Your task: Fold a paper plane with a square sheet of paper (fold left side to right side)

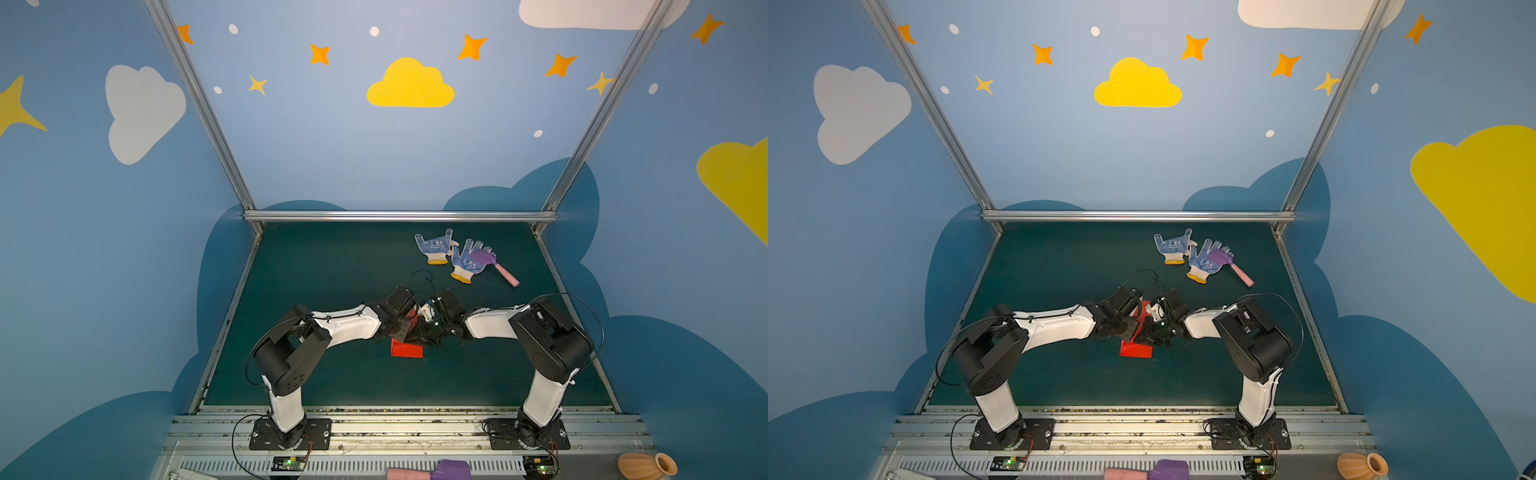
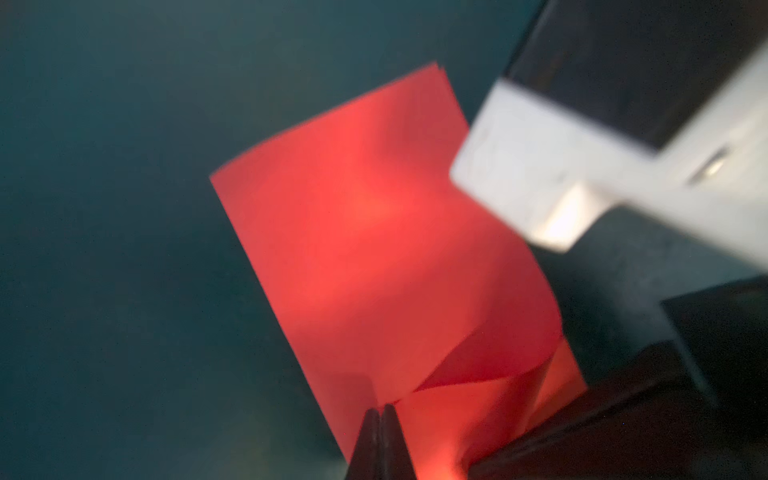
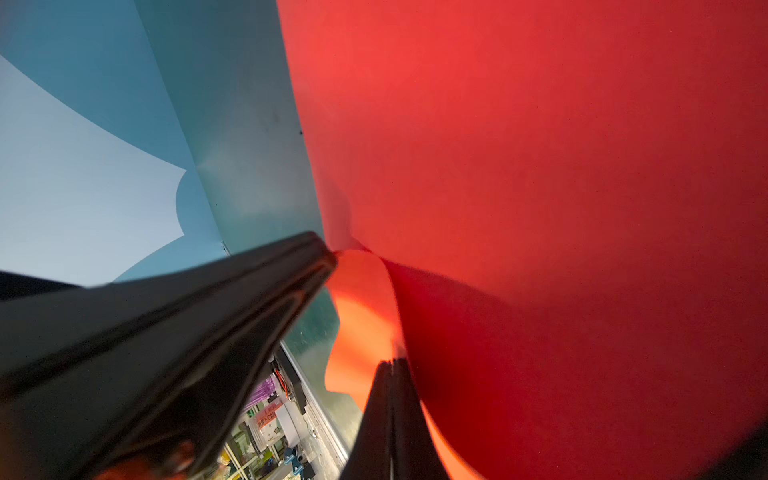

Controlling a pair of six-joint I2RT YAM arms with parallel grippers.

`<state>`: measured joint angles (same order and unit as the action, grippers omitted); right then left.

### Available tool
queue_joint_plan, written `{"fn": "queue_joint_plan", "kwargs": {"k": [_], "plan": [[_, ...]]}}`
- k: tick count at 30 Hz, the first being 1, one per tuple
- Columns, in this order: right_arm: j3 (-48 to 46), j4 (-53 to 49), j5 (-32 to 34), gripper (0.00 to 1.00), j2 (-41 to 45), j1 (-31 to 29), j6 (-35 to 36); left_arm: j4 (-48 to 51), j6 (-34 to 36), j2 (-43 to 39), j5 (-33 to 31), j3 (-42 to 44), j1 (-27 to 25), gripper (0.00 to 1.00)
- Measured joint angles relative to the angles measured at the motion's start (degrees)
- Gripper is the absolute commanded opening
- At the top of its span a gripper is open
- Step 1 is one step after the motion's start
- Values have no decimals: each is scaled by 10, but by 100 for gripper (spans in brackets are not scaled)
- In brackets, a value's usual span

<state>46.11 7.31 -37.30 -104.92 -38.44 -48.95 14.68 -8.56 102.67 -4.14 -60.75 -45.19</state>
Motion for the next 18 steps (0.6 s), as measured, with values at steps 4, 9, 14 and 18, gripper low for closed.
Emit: {"fn": "queue_joint_plan", "kwargs": {"k": [4, 9, 14, 18], "plan": [[-2, 3, 0, 0, 0, 0, -1, 8, -6, -33, 13, -10, 22, 18], [-4, 7, 0, 0, 0, 0, -2, 1, -35, -125, 49, 18, 33, 3], [-4, 7, 0, 0, 0, 0, -3, -33, -85, -176, 108, 95, 24, 3], [-4, 7, 1, 0, 0, 0, -3, -53, -116, -167, 134, 139, 3, 3]]}}
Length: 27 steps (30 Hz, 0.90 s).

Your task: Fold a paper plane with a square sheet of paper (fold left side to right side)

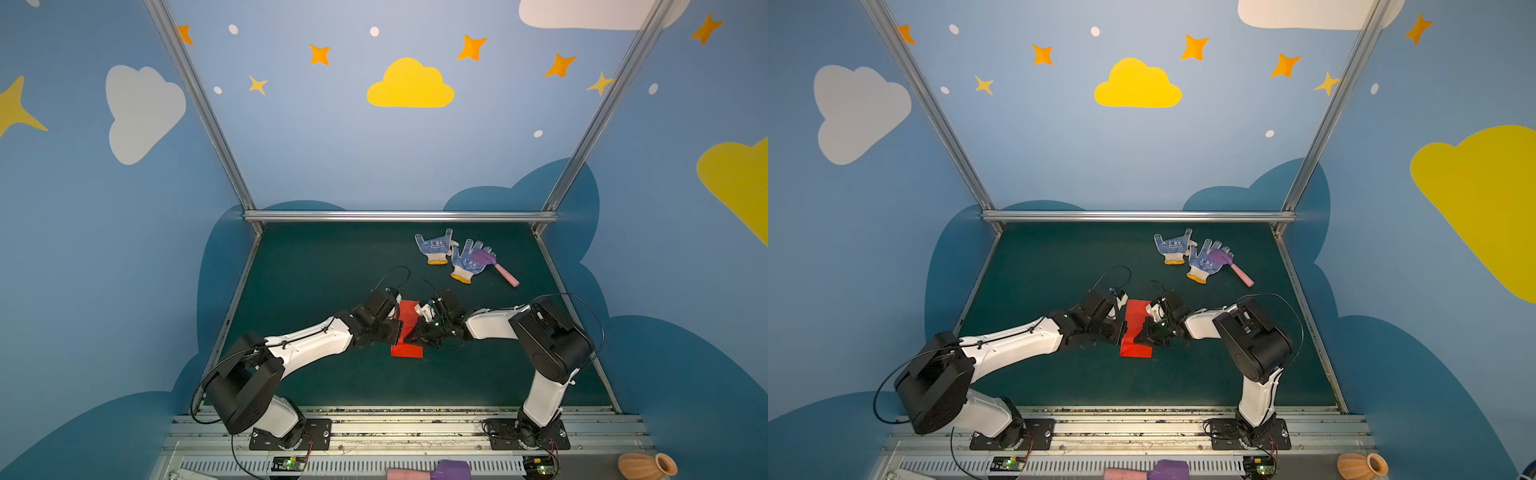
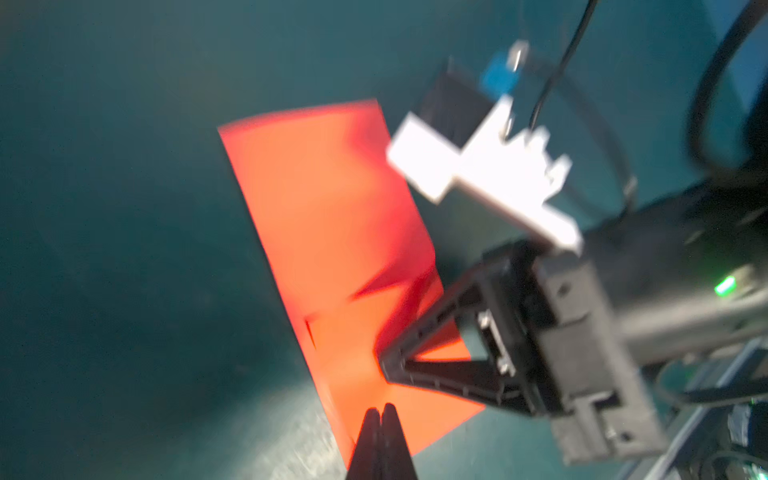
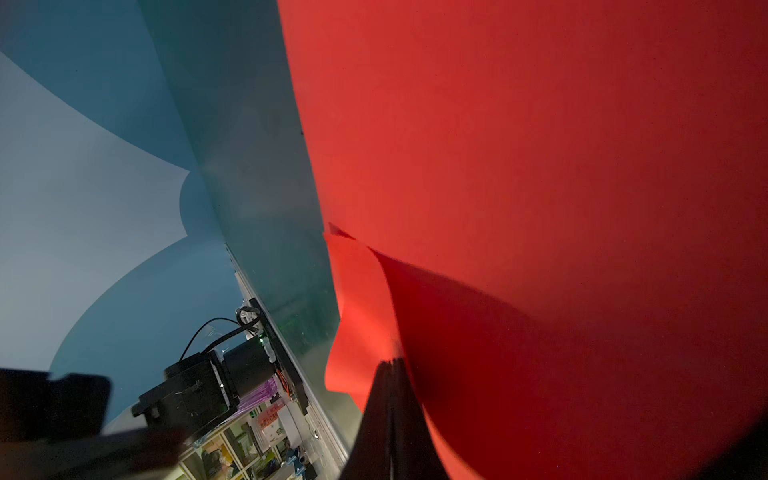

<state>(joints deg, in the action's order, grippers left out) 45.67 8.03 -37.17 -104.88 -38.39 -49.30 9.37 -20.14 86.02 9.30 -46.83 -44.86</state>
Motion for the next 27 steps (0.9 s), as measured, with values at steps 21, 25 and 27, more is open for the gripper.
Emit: {"fn": "queue_joint_plan", "kwargs": {"k": [21, 25, 27], "plan": [[0, 0, 1, 0, 0, 0, 0, -40, -14, 91, -12, -8, -30, 3], [0, 0, 1, 0, 0, 0, 0, -41, -12, 99, -14, -9, -24, 3], [0, 0, 1, 0, 0, 0, 0, -41, -12, 102, -15, -9, -23, 3]]}}
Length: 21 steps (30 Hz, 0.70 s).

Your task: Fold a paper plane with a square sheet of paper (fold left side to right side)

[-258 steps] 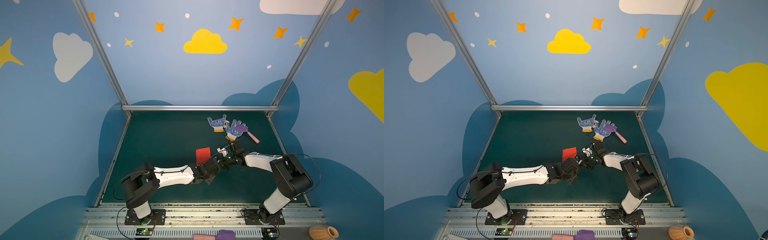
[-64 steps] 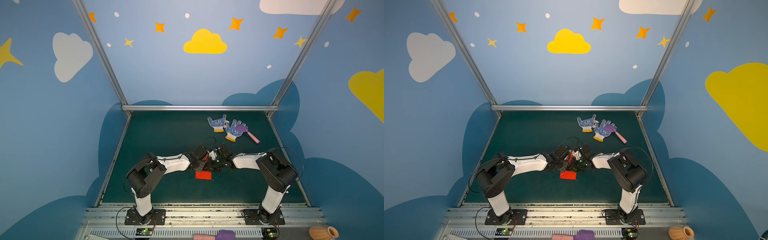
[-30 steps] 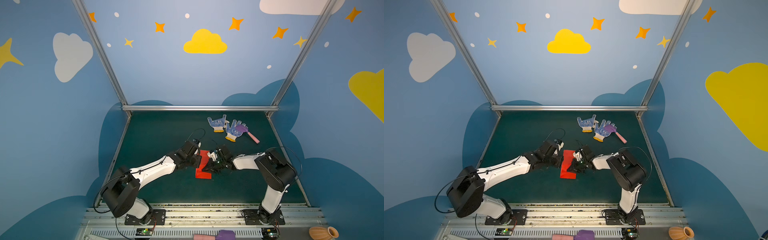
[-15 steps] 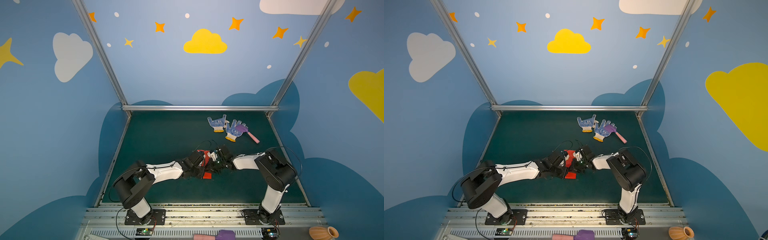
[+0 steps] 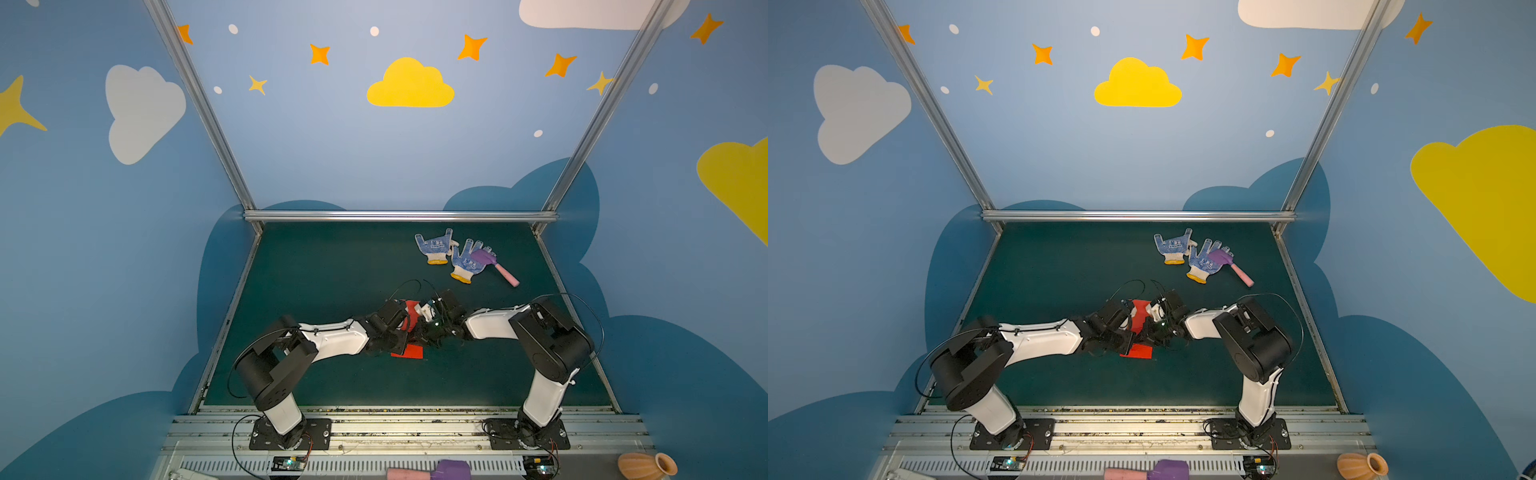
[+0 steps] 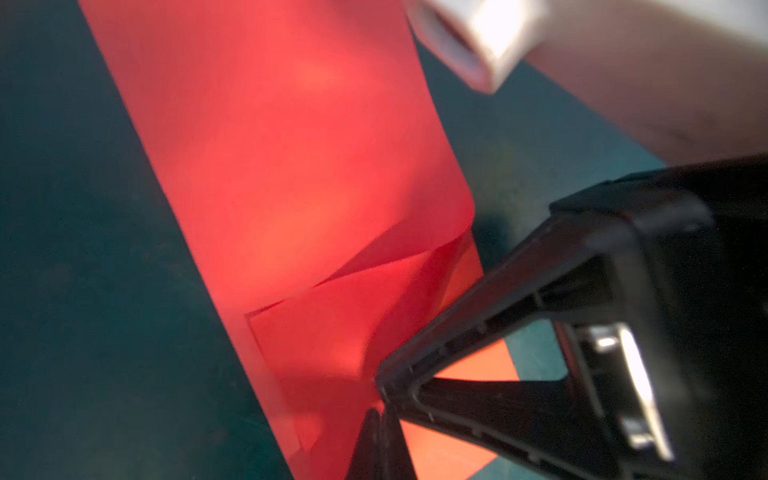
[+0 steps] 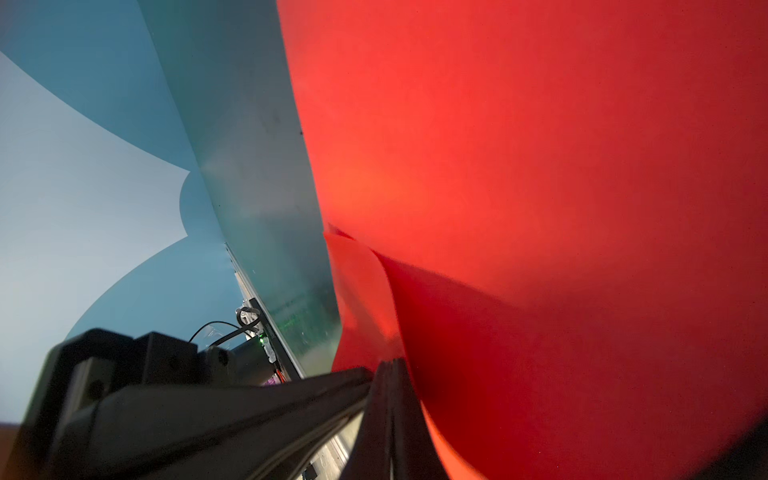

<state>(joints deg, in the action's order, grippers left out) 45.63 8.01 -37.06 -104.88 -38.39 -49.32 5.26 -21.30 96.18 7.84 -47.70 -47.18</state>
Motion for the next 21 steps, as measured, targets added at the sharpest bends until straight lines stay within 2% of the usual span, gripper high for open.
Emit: {"fn": "queue_joint_plan", "kwargs": {"k": [21], "plan": [[0, -2, 0, 0, 0, 0, 0, -3, -4, -3, 0, 1, -5, 3]]}}
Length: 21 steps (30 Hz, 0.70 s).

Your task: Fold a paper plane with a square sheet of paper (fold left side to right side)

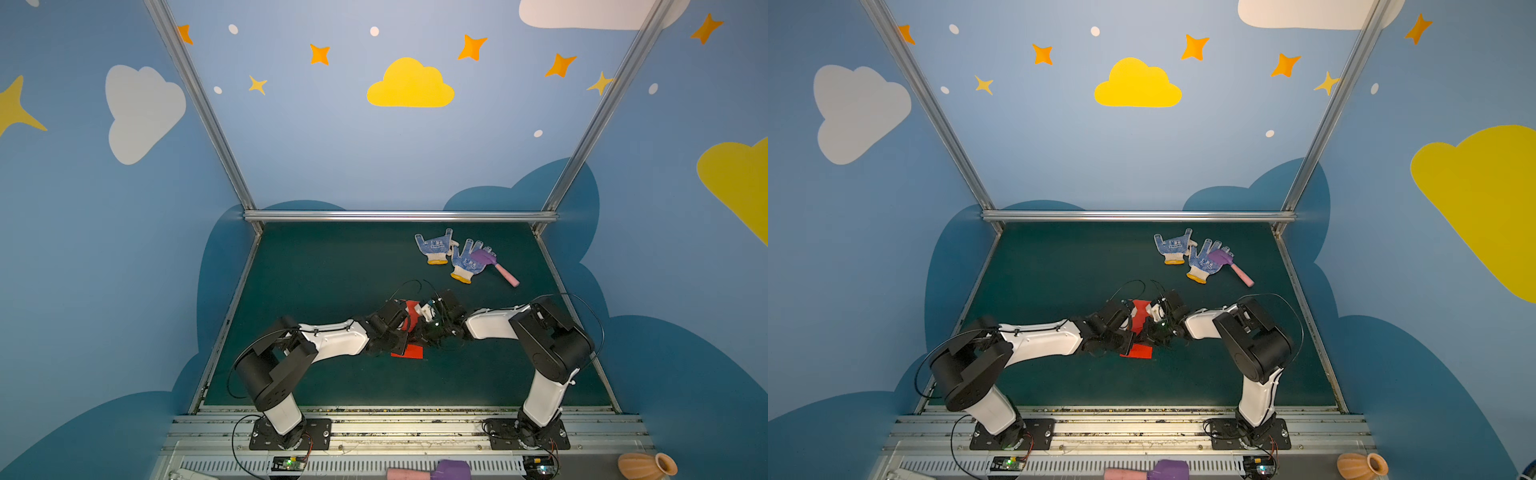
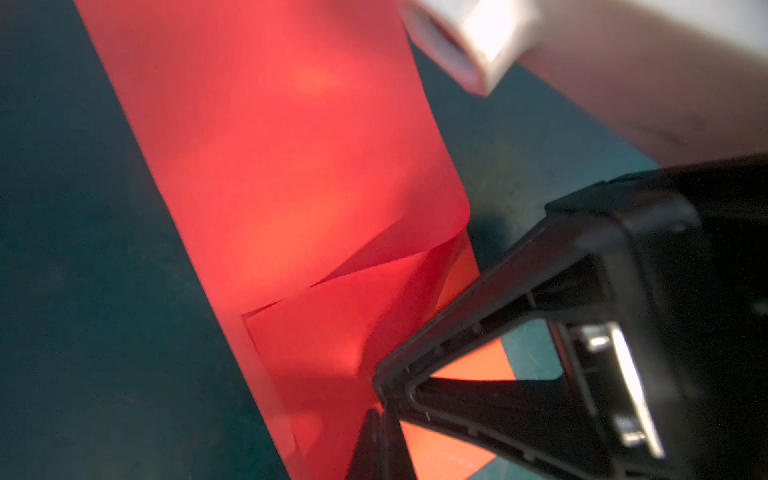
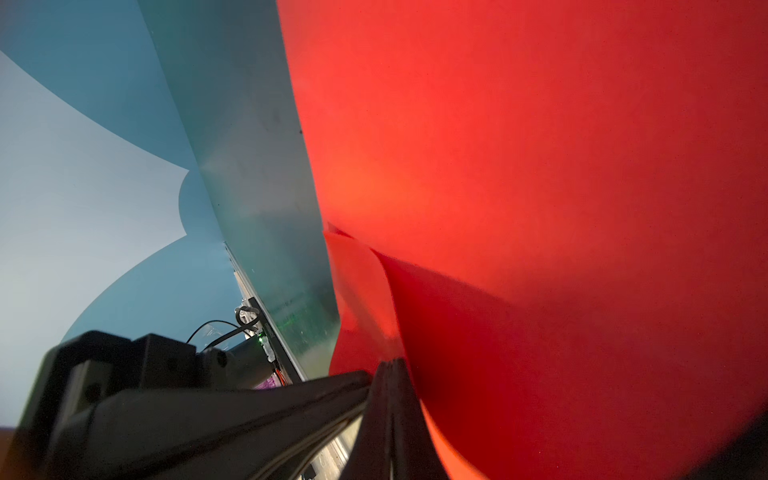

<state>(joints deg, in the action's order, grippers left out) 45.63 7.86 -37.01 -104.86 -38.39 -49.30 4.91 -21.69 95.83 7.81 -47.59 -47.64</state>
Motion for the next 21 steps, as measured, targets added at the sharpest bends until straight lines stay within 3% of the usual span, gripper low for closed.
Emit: {"fn": "queue_joint_plan", "kwargs": {"k": [21], "plan": [[0, -1, 0, 0, 0, 0, 0, -48, -27, -26, -10, 57, -13, 3]]}}
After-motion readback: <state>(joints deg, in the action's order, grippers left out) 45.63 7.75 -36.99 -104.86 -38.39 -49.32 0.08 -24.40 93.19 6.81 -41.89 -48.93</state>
